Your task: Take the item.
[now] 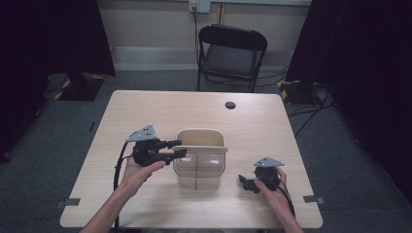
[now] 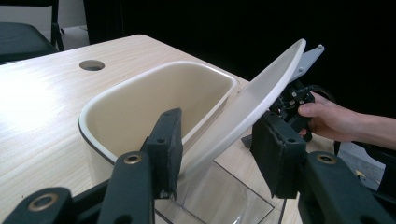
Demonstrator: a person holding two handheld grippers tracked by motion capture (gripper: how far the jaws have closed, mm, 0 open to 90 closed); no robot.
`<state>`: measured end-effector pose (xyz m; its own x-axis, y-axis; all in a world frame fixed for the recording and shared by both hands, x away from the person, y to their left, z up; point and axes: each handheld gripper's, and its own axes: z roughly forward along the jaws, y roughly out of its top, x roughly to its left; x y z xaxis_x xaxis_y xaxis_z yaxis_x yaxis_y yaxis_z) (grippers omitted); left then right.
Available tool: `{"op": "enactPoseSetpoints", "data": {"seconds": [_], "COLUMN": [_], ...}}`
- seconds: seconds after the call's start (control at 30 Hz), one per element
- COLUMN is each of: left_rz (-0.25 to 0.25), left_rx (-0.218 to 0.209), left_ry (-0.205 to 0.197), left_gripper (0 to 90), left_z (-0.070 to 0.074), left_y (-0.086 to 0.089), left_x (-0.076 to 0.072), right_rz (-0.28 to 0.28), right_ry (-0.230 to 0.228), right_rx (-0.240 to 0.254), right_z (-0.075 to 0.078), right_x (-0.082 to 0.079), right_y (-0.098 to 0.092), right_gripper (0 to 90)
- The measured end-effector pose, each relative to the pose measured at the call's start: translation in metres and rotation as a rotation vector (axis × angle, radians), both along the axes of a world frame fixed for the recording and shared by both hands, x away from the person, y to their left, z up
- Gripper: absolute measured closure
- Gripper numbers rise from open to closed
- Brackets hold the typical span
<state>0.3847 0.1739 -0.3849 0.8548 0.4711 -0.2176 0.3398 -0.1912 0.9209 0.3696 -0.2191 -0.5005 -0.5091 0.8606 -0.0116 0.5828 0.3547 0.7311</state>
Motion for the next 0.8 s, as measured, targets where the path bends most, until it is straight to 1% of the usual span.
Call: {"op": "enactPoseSetpoints", "data": {"seconds": [0.23, 0.3, 0.53, 0.67, 0.8], "left_rz": [0.003, 0.004, 0.004, 0.004, 0.006], "left_rx": [0.001, 0.011, 0.012, 0.006, 0.010], "left_ry": [0.003, -0.004, -0.004, 0.003, 0.001], "left_gripper": [53.7, 53.7, 53.7, 53.8, 53.8], "left_z": [0.0001, 0.0004, 0.0005, 0.0003, 0.0005], "left_y": [-0.0005, -0.0003, -0.0003, -0.0005, -0.0007], "left_x": [-0.0002, -0.0001, -0.0001, -0.0001, -0.0003], "right_rz": [-0.001, 0.000, -0.001, -0.001, -0.001], "right_ry": [0.001, 0.000, 0.001, 0.001, 0.000], "right_rx": [0.001, 0.000, 0.001, 0.001, 0.000], "right_z": [0.0001, 0.0000, 0.0000, 0.0001, 0.0000], "right_x": [0.0000, 0.0000, -0.0001, 0.0000, 0.0000], "right_y": [0.0001, 0.0000, 0.0001, 0.0000, 0.0001], "right_gripper": [11.6, 11.6, 11.6, 11.6, 11.6]}}
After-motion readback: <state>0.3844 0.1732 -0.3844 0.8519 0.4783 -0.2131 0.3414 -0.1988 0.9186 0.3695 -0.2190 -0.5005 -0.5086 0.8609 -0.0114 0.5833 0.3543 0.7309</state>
